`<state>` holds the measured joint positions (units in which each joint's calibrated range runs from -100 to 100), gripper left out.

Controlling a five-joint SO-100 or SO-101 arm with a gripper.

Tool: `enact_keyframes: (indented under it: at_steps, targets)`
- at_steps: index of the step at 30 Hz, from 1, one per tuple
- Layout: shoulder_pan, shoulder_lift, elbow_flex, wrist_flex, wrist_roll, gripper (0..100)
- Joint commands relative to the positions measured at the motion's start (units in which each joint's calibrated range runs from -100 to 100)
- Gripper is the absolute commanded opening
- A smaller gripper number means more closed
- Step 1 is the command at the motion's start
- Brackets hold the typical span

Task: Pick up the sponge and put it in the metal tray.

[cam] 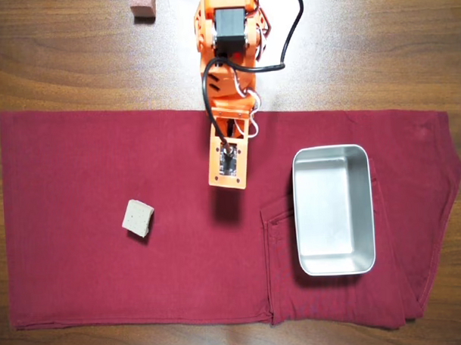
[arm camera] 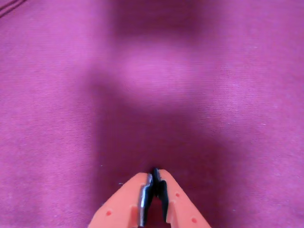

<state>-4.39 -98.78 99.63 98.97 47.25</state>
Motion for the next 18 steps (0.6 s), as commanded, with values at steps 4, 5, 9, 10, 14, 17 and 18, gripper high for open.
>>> enact_keyframes:
  at_steps: [4, 5, 9, 10, 14, 17, 18]
  targets:
    - [-3.00, 0.38, 0.37, 1.03, 0.05, 2]
    - [-1.56, 0.38, 0.37, 1.03, -0.05, 1]
    - [2.18, 1.71, -0.45, 0.02, 2.20, 3]
    - [4.10, 6.24, -3.18, -3.30, 1.66, 4]
    - [8.80, 30.92, -28.94, -8.56, -0.15, 13]
    - [16.57, 43.08, -48.52, -8.65, 0.73, 19]
    - [18.69, 46.90, -54.98, -8.37, 1.42, 22]
